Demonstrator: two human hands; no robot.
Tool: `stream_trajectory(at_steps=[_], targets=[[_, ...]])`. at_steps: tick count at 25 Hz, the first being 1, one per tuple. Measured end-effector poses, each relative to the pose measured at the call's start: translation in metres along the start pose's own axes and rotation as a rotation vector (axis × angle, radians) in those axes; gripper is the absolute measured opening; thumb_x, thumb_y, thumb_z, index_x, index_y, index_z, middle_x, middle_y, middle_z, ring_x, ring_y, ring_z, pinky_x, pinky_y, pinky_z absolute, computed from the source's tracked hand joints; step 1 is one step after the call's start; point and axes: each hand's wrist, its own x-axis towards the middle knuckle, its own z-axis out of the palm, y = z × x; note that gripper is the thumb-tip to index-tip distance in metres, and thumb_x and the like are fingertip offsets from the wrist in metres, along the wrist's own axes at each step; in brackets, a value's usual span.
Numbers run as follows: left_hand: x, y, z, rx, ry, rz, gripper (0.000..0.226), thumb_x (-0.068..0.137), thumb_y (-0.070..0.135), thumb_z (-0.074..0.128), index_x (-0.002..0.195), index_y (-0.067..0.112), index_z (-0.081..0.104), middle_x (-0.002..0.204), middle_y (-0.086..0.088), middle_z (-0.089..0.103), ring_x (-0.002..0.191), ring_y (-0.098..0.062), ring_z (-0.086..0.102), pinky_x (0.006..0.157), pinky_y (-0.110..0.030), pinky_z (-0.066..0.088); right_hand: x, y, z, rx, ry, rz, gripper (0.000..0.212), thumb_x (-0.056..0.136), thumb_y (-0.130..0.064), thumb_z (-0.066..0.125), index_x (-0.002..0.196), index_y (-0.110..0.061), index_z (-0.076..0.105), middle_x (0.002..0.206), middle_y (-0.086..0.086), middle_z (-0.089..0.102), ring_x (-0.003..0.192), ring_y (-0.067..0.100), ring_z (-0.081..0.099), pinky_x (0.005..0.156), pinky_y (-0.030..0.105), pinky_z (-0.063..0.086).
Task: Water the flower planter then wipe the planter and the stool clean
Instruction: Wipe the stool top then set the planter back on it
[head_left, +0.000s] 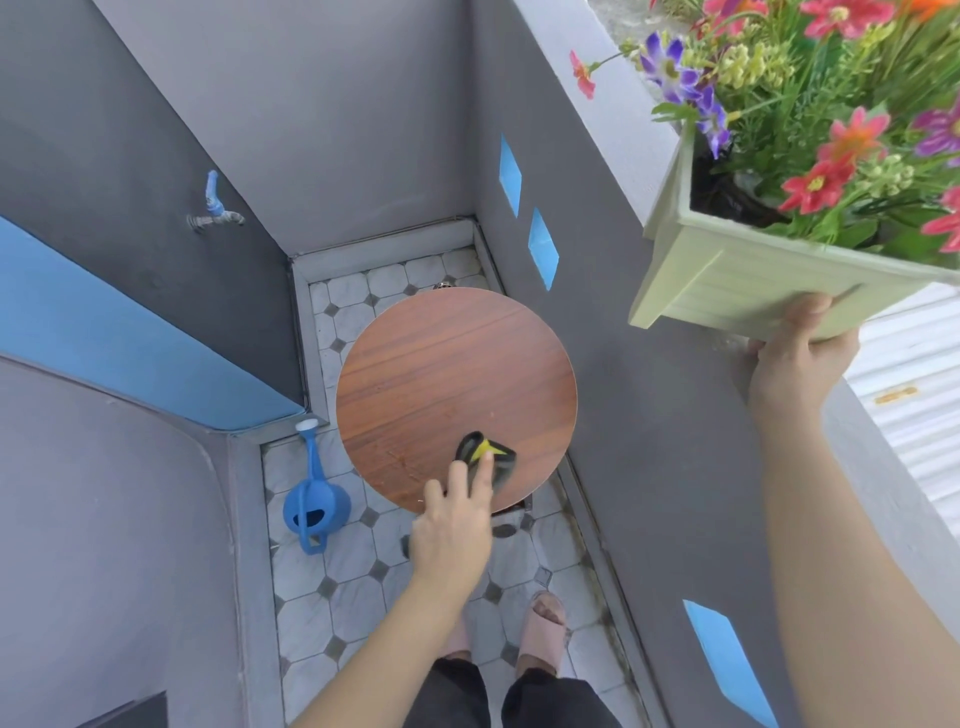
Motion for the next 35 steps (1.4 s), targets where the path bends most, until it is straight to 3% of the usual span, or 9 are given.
stream_trajectory(at_steps=[3,7,10,15,18,21,25,30,35], targets=[[0.004,-0.054,-0.002,0.009,0.075,-0.156,0.055,0.077,0.018,0.073,0.129,0.021,0.055,0.097,-0.008,0.059,0.064,-0.026,0.049,0.038,-0.020,0.016,-0.001,0.000,0.003,0.024,0.004,-0.029,0.033,0.081,-0.057,0.053,0.100,-0.030,0.051,0.093,0.000,0.057,0.067,-0.008,0.057,0.053,0.018,0.046],[0.021,-0.137,-0.002,-0.089,0.006,-0.548,0.045,0.096,0.015,0.045,0.140,0.022,0.039,0.121,-0.013,0.049,0.088,-0.039,0.052,0.060,-0.043,0.044,-0.001,-0.001,0.002,0.011,0.009,-0.016,0.041,0.080,-0.067,0.056,0.097,-0.030,0.051,0.087,0.004,0.054,0.059,-0.003,0.052,0.046,0.019,0.041],[0.017,-0.158,-0.011,-0.235,0.077,-0.727,0.039,0.097,0.014,0.042,0.136,0.011,0.046,0.118,-0.021,0.052,0.086,-0.045,0.057,0.073,-0.047,0.044,-0.001,0.000,0.002,-0.007,0.020,-0.025,0.032,0.082,-0.059,0.052,0.094,-0.029,0.050,0.079,-0.002,0.052,0.051,-0.005,0.048,0.044,0.020,0.039],[0.011,-0.063,-0.046,-0.468,0.346,-0.221,0.034,0.088,0.012,0.061,0.121,0.005,0.058,0.112,-0.012,0.066,0.094,-0.025,0.065,0.075,-0.032,0.050,-0.003,-0.003,0.003,-0.020,0.016,-0.047,0.025,0.082,-0.054,0.049,0.094,-0.031,0.049,0.081,-0.006,0.052,0.054,-0.007,0.051,0.044,0.018,0.041],[0.032,-0.011,-0.057,-0.687,0.092,0.057,0.033,0.089,0.027,0.059,0.121,0.017,0.056,0.115,0.002,0.065,0.101,-0.010,0.060,0.089,-0.030,0.049,-0.003,-0.003,0.003,-0.037,0.018,-0.028,0.040,0.081,-0.065,0.051,0.097,-0.027,0.051,0.083,0.000,0.054,0.059,-0.004,0.052,0.044,0.019,0.042],[0.066,0.028,-0.051,-0.781,-0.286,0.065,0.025,0.090,0.033,0.053,0.114,0.027,0.052,0.120,0.007,0.058,0.108,-0.014,0.053,0.086,-0.033,0.044,0.001,0.002,0.000,-0.050,0.024,-0.004,0.059,0.077,-0.074,0.054,0.105,-0.021,0.054,0.089,0.007,0.056,0.069,0.011,0.054,0.052,0.027,0.044],[0.082,0.048,-0.017,-0.147,-0.046,-0.037,0.040,0.077,0.025,0.072,0.112,0.025,0.054,0.115,-0.005,0.056,0.110,-0.031,0.051,0.077,-0.051,0.042,0.004,0.011,-0.006,-0.074,0.034,0.027,0.056,0.075,-0.075,0.057,0.106,-0.029,0.058,0.102,0.014,0.061,0.093,0.029,0.058,0.078,0.048,0.047],[0.057,0.023,0.015,-0.034,0.166,0.258,0.043,0.079,0.024,0.064,0.122,0.024,0.058,0.111,-0.008,0.062,0.082,-0.028,0.058,0.060,-0.037,0.045,0.006,0.013,-0.007,-0.077,0.013,0.012,0.054,0.078,-0.072,0.057,0.108,-0.028,0.060,0.102,0.013,0.061,0.093,0.032,0.059,0.081,0.061,0.049],[0.097,-0.041,-0.002,-0.119,0.198,-0.106,0.035,0.082,0.016,0.065,0.117,0.013,0.063,0.082,-0.016,0.052,0.069,-0.032,0.051,0.045,-0.031,0.034,0.005,0.011,-0.004,-0.061,0.003,0.004,0.047,0.073,-0.077,0.056,0.094,-0.036,0.060,0.092,0.010,0.057,0.082,0.025,0.054,0.064,0.052,0.048]])
